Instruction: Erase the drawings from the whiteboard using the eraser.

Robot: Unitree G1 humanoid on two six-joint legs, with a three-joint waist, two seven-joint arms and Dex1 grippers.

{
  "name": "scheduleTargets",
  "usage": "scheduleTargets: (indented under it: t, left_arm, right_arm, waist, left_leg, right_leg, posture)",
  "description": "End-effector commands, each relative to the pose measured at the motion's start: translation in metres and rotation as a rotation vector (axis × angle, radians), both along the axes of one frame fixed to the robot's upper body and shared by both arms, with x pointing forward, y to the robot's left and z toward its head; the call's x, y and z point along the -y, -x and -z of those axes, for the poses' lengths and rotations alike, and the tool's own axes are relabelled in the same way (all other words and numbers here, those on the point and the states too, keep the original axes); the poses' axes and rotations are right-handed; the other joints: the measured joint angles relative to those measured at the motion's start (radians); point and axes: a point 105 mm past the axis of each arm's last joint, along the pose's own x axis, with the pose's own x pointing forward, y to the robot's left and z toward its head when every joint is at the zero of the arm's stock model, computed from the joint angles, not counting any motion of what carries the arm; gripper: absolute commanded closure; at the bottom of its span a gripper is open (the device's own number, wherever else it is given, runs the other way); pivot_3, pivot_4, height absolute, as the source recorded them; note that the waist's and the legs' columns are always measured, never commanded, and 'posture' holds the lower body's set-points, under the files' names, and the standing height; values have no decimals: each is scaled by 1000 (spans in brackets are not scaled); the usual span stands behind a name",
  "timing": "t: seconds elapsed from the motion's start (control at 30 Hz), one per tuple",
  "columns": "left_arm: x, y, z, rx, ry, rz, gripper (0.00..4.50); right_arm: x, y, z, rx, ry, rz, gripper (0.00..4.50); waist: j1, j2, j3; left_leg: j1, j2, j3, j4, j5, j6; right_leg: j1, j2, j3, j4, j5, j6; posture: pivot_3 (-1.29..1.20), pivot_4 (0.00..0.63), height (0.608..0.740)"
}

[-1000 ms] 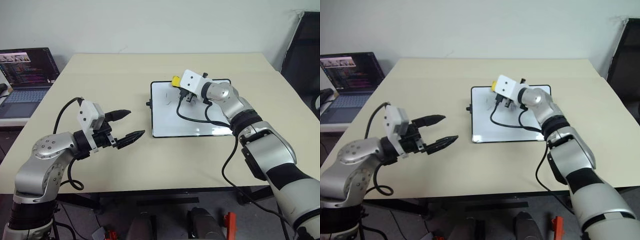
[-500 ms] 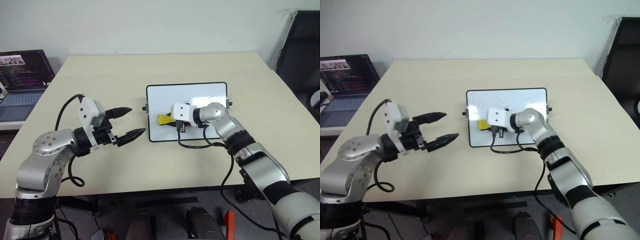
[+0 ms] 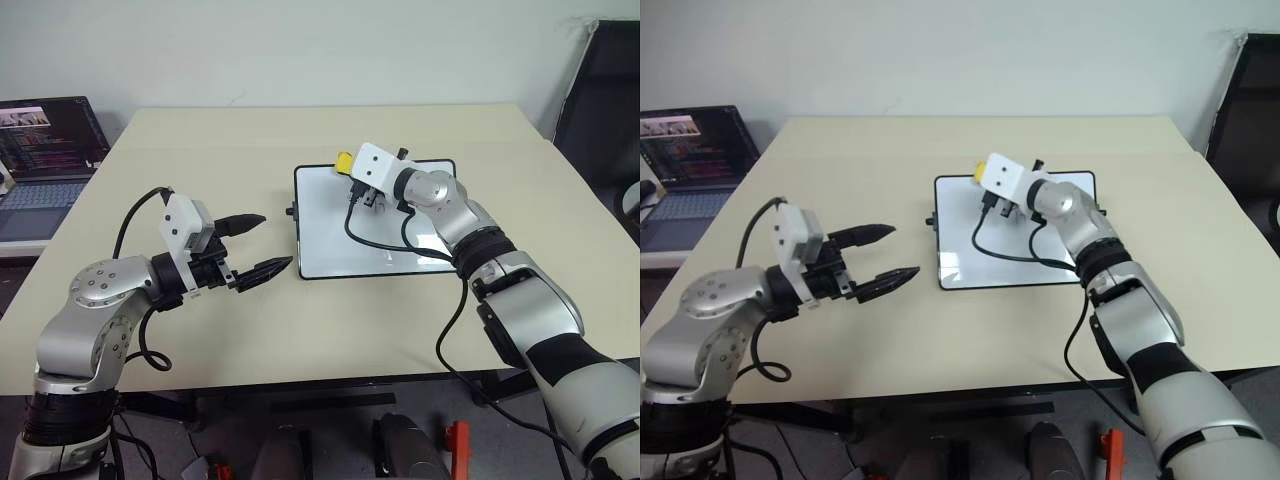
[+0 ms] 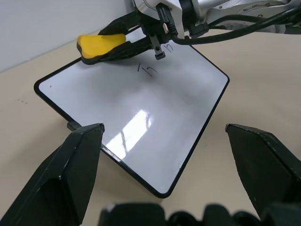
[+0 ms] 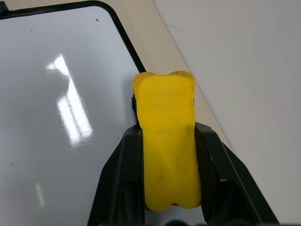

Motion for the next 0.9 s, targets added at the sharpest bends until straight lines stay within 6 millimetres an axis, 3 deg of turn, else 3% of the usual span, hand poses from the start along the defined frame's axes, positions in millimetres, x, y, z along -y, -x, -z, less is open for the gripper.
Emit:
scheduleTargets:
  t: [0.03,0.17,0.23,0.33,0.43,0.53,0.63,0.77,0.9]
  left_arm:
    - [-1,1,-10,49,-18,6,0]
    - [0,-1,-12,56,-17,11,0]
    - [3,-1,-14,59,-14,20,0]
    - [3,-1,-16,63,-15,24,0]
    - [1,-1,-21,72,-17,26,0]
    - [0,0,-25,82,-30,37,0]
    - [2,-2,-31,97,-54,53,0]
    - [4,-2,-35,105,-76,73,0]
    - [6,-7,-34,100,-84,91,0]
  right_arm:
    - [0,10,36,-130,73,-66,3482]
    - [-19,34,45,-212,53,-241,3482]
    - [-26,48,30,-241,-25,-333,3482]
    - [-19,64,-7,-253,-150,-400,3482]
    - [9,76,-52,-227,-280,-398,3483]
    - [50,90,-73,-219,-292,-336,3483]
    - [98,98,-64,-222,-153,-183,3483]
    - [139,113,-53,-267,-65,-60,3483]
    - [180,126,-23,-350,27,92,3483]
  waist:
    - [-1,0,0]
    - [-5,0,0]
    - [-4,0,0]
    - [0,0,4]
    - [7,0,5]
    - [27,1,5]
    - [46,0,5]
    - [49,0,5]
    - [51,0,6]
  left_leg:
    - [0,0,0,-1,0,0]
    - [2,1,0,-4,0,0]
    - [1,1,-1,-4,0,0]
    - [-2,1,-1,-4,0,0]
    - [-20,0,-4,0,0,-1]
    - [-22,1,-6,0,-1,-2]
    - [-22,0,-5,-1,-3,-4]
    - [-23,0,-2,-1,-4,-4]
    - [-23,0,-1,-1,-4,-4]
  right_leg:
    - [0,0,0,0,0,0]
    - [0,0,0,0,-1,0]
    - [0,0,-1,0,-1,0]
    - [-2,0,-1,0,0,0]
    - [-21,0,-1,5,1,1]
    - [-22,-1,-3,2,1,1]
    - [-20,-1,-7,-2,-1,0]
    - [-20,-2,-5,-3,-4,2]
    - [-20,-2,-5,-2,-4,2]
  posture:
    - [0,150,740]
    - [0,150,740]
    - [0,150,740]
    - [0,150,740]
    - [0,150,740]
    - [0,150,740]
    - [0,150,740]
    - [0,150,740]
    - [0,150,740]
